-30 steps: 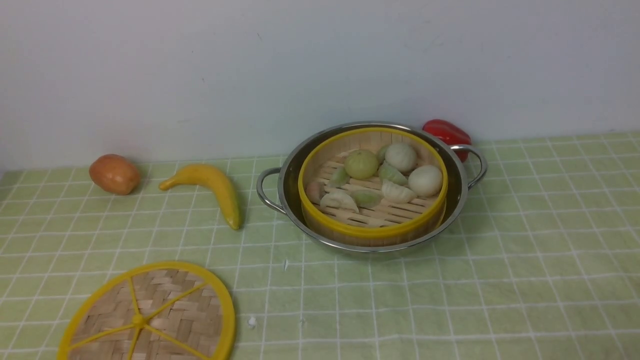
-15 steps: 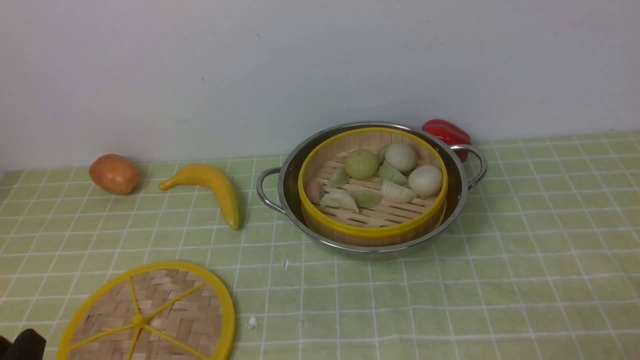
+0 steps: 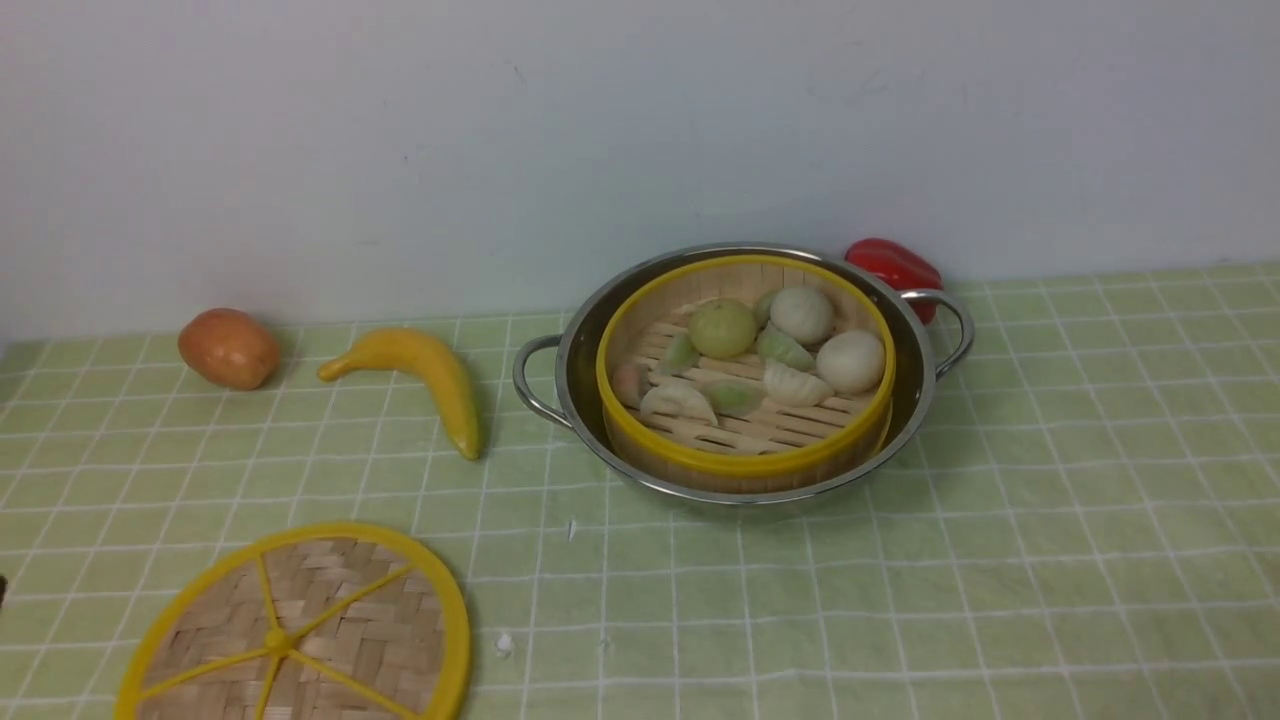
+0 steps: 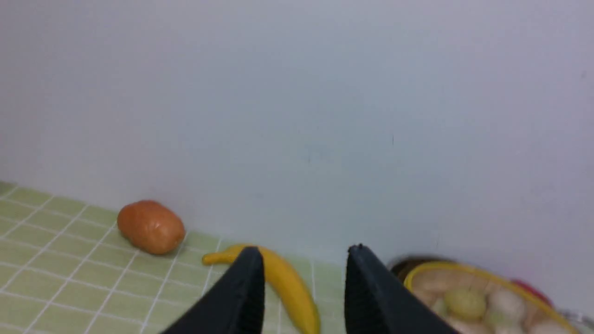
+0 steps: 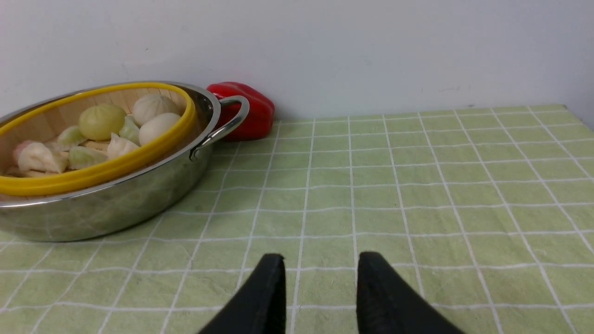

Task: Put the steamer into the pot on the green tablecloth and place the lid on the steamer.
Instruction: 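Grasp the bamboo steamer lid lying on the table by its centre knob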

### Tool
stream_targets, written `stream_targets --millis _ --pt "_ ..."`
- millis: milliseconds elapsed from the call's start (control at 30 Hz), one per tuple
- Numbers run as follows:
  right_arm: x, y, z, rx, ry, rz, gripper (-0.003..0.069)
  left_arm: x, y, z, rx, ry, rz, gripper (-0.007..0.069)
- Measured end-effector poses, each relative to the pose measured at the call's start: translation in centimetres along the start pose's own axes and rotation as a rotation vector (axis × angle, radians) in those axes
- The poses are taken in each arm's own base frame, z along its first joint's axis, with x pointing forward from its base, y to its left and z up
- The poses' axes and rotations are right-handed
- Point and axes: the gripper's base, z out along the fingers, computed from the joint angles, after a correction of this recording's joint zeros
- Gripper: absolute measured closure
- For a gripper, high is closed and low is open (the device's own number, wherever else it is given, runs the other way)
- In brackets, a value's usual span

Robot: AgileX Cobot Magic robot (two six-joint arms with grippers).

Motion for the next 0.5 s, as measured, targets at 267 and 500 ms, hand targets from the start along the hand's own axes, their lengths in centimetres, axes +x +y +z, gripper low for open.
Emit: stream_targets --millis 267,500 --pt "0.0 0.0 0.0 -0.001 -0.002 0.000 0.0419 -3.1 -0.1 5.6 -0.189 0.844 0.166 0.0382" --pt "0.0 0.0 0.0 -0.002 -0.004 0.000 0.0419 -2.6 0.7 13.7 -0.192 1.191 0.233 0.0382"
